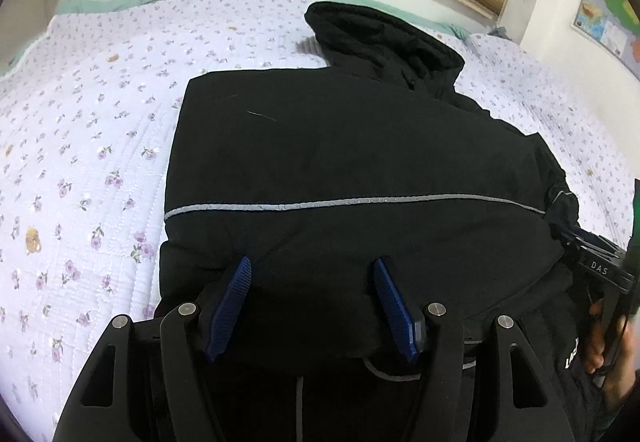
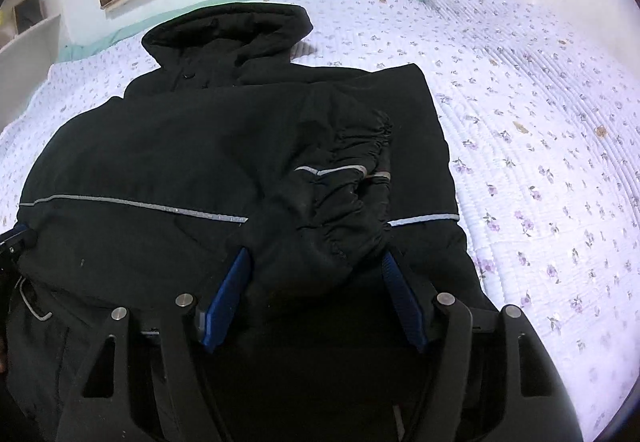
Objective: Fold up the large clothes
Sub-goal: 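Move both grippers to the jacket hem and grasp it, then lift the hem with both grippers and fold it toward the hood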
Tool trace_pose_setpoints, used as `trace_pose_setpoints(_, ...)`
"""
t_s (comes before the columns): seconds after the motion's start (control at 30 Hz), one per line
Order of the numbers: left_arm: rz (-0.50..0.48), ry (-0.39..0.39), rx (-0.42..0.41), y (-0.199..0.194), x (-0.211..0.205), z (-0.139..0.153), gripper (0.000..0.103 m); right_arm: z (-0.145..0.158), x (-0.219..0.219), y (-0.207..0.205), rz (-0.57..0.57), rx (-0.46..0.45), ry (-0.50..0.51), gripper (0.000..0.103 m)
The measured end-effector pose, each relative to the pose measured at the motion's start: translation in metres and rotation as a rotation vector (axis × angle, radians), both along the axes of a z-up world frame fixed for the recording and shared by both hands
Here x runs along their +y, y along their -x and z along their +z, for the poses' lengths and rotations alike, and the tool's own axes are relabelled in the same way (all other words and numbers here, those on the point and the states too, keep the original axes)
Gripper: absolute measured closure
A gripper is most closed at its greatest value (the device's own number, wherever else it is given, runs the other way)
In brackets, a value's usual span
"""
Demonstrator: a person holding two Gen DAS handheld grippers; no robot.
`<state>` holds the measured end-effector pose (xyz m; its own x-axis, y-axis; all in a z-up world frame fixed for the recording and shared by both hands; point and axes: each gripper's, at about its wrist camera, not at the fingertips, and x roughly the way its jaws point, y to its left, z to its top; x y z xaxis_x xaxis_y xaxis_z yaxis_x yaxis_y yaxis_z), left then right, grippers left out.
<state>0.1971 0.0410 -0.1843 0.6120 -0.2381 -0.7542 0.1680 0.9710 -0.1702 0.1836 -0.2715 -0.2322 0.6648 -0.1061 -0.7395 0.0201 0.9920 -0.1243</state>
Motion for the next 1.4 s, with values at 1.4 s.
trace_pose_setpoints(1.4, 0.035, -0.050, 0.109, -0.257, -0.045, 0.162, 0.036, 0.167, -0.002, -0.229, -0.060, 0.136, -0.143, 0.026)
